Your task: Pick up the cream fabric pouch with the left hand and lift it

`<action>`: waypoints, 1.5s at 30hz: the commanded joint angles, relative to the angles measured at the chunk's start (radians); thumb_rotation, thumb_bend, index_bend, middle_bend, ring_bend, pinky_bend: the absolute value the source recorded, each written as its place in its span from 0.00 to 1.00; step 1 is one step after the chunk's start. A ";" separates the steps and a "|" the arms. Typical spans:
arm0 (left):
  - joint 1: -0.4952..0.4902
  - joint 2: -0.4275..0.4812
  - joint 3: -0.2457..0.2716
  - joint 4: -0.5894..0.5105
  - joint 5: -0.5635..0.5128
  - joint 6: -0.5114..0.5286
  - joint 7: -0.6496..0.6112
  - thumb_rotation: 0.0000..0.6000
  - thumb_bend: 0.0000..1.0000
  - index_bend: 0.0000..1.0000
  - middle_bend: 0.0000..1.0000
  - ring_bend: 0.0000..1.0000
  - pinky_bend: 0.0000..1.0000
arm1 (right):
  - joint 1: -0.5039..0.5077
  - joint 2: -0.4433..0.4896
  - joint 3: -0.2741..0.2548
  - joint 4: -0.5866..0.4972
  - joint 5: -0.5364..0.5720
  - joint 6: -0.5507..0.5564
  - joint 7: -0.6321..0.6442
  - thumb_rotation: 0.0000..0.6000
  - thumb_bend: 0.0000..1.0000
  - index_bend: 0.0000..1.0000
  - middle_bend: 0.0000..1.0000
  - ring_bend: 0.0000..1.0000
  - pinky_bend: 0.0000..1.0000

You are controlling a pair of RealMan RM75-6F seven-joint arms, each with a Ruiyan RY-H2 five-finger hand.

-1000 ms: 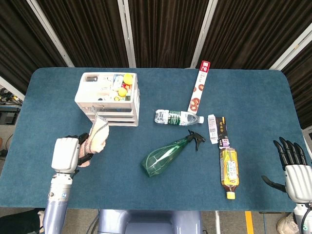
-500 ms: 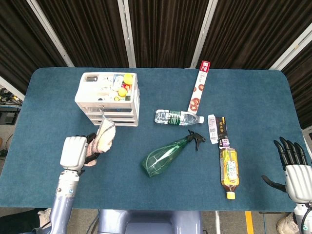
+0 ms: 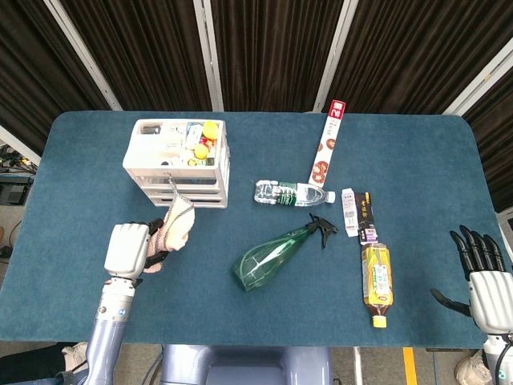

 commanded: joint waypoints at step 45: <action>-0.008 0.010 0.015 0.037 0.001 0.020 -0.026 1.00 0.65 0.94 0.79 0.72 0.69 | 0.000 -0.001 0.001 0.001 -0.001 0.003 -0.005 1.00 0.00 0.00 0.00 0.00 0.00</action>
